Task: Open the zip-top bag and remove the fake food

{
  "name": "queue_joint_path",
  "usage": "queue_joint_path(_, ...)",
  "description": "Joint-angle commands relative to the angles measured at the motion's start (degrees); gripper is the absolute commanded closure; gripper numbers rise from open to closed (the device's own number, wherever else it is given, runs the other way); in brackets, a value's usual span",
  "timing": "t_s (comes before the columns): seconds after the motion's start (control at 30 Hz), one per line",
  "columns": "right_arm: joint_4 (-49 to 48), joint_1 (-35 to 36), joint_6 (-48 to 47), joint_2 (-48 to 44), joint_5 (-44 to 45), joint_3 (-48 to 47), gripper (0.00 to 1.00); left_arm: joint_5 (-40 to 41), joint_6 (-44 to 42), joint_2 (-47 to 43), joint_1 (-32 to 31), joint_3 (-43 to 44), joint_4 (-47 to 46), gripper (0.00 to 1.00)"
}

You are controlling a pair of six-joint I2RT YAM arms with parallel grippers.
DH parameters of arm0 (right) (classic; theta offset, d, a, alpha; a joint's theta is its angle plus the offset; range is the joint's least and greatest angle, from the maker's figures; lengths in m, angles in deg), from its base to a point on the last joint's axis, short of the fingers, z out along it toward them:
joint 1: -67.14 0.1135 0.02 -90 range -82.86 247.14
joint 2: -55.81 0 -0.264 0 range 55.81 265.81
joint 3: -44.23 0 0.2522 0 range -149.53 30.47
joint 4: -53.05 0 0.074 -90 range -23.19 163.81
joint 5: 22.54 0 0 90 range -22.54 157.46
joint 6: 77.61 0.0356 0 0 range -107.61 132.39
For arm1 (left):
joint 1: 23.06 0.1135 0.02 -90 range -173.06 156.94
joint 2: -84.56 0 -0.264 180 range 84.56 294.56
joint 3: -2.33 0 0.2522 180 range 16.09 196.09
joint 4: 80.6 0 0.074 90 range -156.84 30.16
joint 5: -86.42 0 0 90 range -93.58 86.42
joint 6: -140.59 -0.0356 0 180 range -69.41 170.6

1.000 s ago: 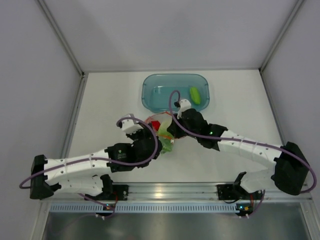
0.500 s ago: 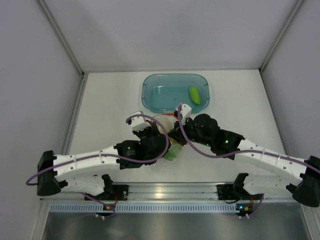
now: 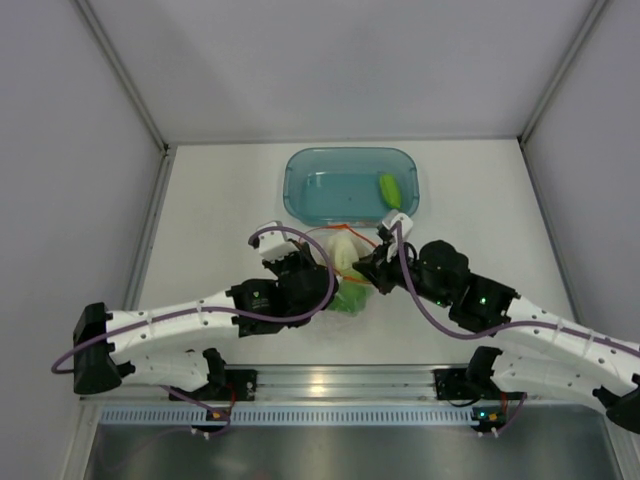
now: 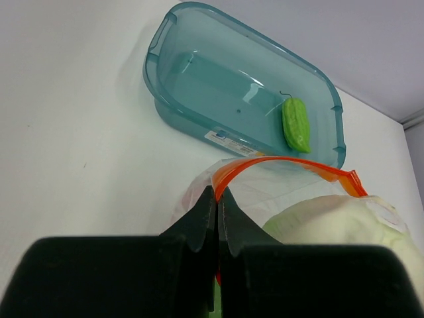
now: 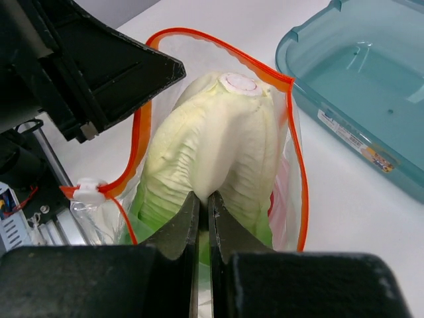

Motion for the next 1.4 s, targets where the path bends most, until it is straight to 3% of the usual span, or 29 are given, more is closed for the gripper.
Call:
queue_joint_path(0.0,-9.13,0.80,-0.80,-3.56,-1.02,0.19,1.00,-0.62,0.92,-0.84,0.66,-0.23,-1.05,1.00)
queue_joint_path(0.37,-23.37,0.80,-2.73,-7.43,4.60,1.25,1.00,-5.37,1.27,-0.93,0.67,-0.41,-1.14,1.00)
queue_joint_path(0.77,-40.35,0.62,-0.72,-3.04,19.98,1.52,1.00,-4.59,-0.92,-3.92,0.67,-1.64,-1.05,1.00)
queue_joint_path(0.97,-32.90,-1.22,-0.10,-0.05,24.73,-7.62,1.00,-4.14,-4.78,-4.97,2.15,-2.07,-0.79,1.00)
queue_joint_path(1.23,-26.04,-13.40,5.77,2.23,16.92,-13.24,1.00,-10.63,-8.21,-9.36,9.53,-4.71,-0.79,1.00)
queue_joint_path(1.37,-19.72,-20.55,7.37,8.36,11.47,-18.34,1.00,-12.75,-10.50,-12.78,12.17,-5.42,-0.70,1.00)
